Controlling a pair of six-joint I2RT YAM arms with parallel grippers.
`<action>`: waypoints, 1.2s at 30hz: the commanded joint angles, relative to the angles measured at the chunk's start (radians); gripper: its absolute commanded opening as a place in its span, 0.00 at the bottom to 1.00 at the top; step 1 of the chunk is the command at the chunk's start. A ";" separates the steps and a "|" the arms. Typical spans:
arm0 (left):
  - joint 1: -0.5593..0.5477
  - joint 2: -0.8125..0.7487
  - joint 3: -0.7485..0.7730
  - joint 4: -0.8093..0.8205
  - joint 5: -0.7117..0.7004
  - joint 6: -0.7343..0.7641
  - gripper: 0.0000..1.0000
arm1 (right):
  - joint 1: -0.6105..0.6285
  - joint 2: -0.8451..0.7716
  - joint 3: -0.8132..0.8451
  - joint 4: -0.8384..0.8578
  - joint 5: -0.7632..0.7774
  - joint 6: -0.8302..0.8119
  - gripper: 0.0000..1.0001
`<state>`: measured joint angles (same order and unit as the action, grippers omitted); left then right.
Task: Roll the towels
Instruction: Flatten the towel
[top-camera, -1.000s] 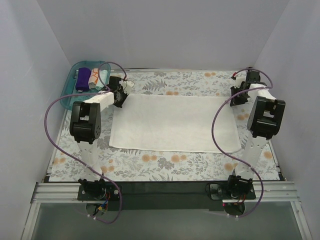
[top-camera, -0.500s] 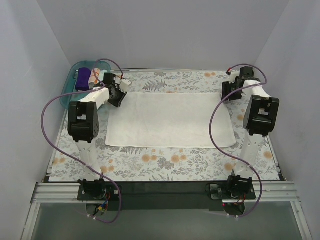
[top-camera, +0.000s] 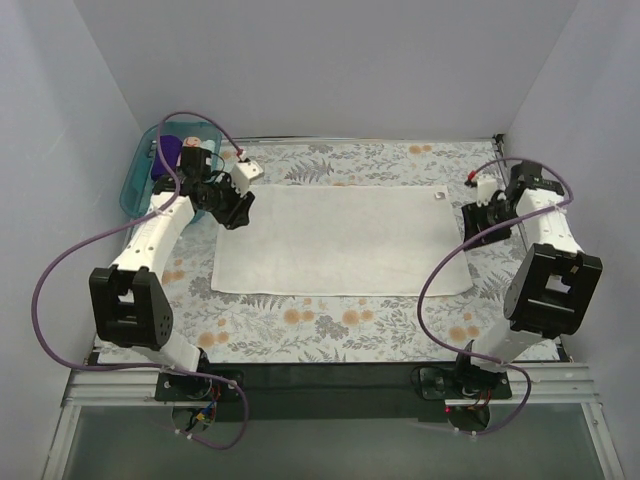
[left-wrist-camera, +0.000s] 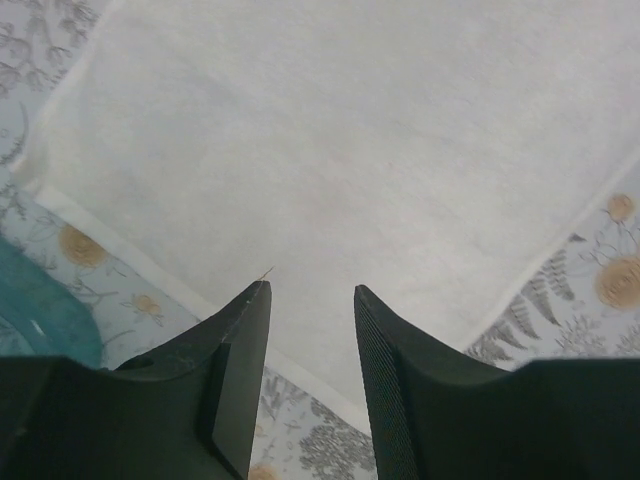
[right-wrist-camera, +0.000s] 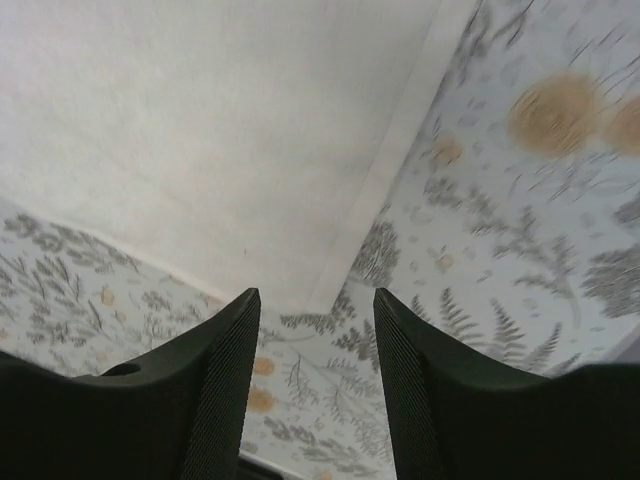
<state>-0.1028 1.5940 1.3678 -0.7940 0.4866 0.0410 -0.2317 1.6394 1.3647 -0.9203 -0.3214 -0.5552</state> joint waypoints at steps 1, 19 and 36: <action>-0.006 -0.090 -0.103 -0.085 0.075 0.062 0.37 | -0.052 -0.036 -0.150 -0.120 0.037 -0.101 0.48; -0.006 -0.126 -0.220 -0.051 0.076 0.054 0.39 | -0.141 0.175 -0.210 -0.034 -0.102 -0.064 0.61; -0.006 -0.091 -0.220 -0.039 0.070 0.045 0.40 | -0.153 0.136 -0.107 -0.248 -0.295 -0.087 0.41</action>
<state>-0.1070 1.5036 1.1450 -0.8513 0.5400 0.0818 -0.3817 1.8286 1.2098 -1.0554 -0.5385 -0.6147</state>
